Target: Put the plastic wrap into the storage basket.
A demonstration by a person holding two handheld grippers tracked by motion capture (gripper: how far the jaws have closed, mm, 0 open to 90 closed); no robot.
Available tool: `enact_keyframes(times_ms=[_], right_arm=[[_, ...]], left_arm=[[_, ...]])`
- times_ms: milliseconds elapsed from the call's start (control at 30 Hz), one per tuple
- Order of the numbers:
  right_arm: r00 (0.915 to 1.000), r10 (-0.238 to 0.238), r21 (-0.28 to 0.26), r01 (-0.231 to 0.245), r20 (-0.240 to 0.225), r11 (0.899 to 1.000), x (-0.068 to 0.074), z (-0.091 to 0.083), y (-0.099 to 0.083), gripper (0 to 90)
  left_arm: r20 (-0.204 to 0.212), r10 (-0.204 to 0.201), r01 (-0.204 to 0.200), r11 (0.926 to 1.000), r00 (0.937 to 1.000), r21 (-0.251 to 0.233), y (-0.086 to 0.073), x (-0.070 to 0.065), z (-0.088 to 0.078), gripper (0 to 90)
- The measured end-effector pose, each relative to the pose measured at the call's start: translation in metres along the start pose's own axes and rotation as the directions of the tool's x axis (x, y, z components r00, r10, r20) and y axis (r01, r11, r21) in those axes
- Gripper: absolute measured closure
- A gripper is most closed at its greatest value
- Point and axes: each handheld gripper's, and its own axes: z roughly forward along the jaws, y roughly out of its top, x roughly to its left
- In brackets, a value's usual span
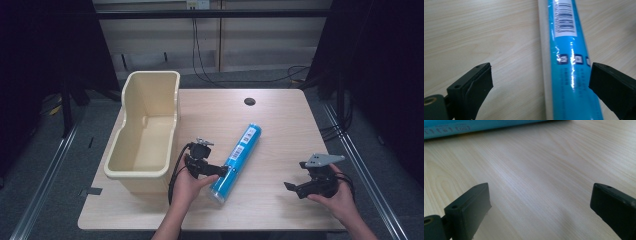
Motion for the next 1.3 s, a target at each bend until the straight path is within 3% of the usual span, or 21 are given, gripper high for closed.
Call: enact_keyframes(times_ms=[233, 300, 433, 700, 800, 933, 1000, 1167, 1300], right_arm=[[0.9999, 0.011, -0.001, -0.011, -0.002, 1.0, 0.0, -0.001, -0.001, 2.4], [0.9999, 0.011, 0.0, -0.011, 0.001, 1.0, 0.001, -0.001, 0.0, 2.4], [1.0, 0.007, -0.003, -0.007, -0.001, 1.0, 0.001, -0.001, 0.0, 2.4], [1.0, 0.005, -0.005, -0.005, -0.002, 1.0, 0.001, -0.001, 0.0, 2.4], [1.0, 0.007, -0.006, -0.007, -0.003, 1.0, 0.0, -0.001, 0.0, 2.4], [1.0, 0.005, -0.011, -0.005, -0.001, 1.0, 0.0, -0.001, 0.0, 2.4], [1.0, 0.007, -0.013, -0.007, -0.007, 1.0, 0.0, -0.002, 0.0, 2.4], [0.9999, 0.016, -0.016, -0.016, -0.001, 1.0, -0.001, -0.003, 0.0, 2.4], [0.9997, 0.023, -0.024, -0.023, -0.004, 0.999, -0.001, -0.004, 0.0, 2.4]], left_arm=[[-0.001, 0.004, -0.004, 0.9995, 1.0, 0.031, 0.013, -0.006, 0.001, 5.5], [0.018, 0.007, -0.008, 0.9988, 0.9998, 0.049, 0.018, -0.008, 0.002, 5.6], [0.008, 0.01, -0.011, 0.9975, 0.9999, 0.07, 0.029, -0.012, 0.006, 5.8], [-0.018, 0.024, -0.021, 0.9914, 0.9996, 0.129, 0.047, -0.014, 0.018, 6.9], [-0.018, 0.033, -0.03, 0.985, 0.9993, 0.17, 0.051, -0.012, 0.027, 7.5], [-0.032, 0.017, -0.01, 0.9795, 0.9993, 0.201, 0.057, -0.008, 0.04, 8.3], [-0.036, -0.011, 0.018, 0.9804, 0.9993, 0.196, 0.059, -0.007, 0.047, 9.1], [-0.034, -0.031, 0.038, 0.9732, 0.9989, 0.227, 0.063, -0.004, 0.057, 10.7], [-0.039, -0.027, 0.035, 0.9722, 0.9989, 0.231, 0.067, -0.005, 0.063, 12.9]])
